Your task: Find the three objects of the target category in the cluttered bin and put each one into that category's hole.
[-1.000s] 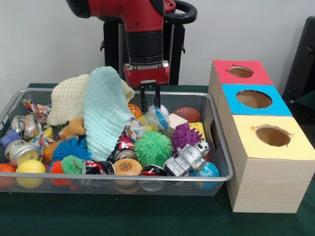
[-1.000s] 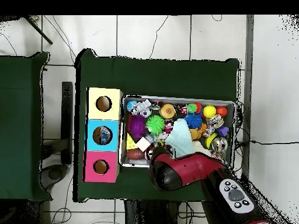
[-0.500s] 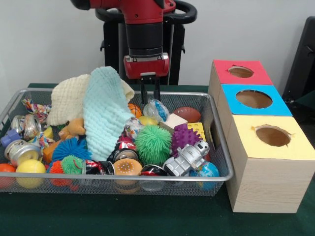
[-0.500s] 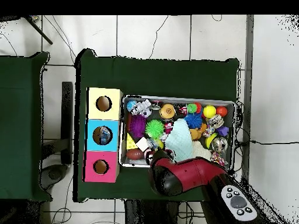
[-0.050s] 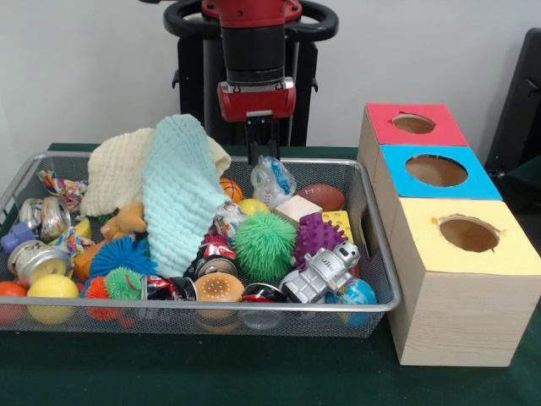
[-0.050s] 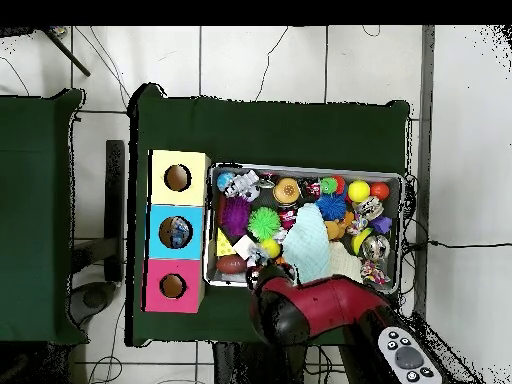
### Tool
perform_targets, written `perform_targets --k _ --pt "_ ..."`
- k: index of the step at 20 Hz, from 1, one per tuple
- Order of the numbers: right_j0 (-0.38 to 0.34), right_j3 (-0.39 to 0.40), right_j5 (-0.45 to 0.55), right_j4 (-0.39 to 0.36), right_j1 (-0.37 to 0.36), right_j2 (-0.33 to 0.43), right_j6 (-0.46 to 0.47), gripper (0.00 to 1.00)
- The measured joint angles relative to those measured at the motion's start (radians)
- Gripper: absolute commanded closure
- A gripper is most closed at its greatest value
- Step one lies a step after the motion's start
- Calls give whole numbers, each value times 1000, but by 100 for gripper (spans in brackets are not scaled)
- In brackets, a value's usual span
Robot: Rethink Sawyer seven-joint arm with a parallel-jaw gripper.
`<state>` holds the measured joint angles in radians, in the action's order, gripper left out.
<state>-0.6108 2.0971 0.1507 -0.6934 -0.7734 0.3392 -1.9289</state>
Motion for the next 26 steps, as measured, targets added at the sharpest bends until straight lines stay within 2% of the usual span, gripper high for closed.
perform_targets --k 11,26 --pt "-53 108 63 57 -103 76 0 100" --pt "-66 131 116 94 -139 137 0 100"
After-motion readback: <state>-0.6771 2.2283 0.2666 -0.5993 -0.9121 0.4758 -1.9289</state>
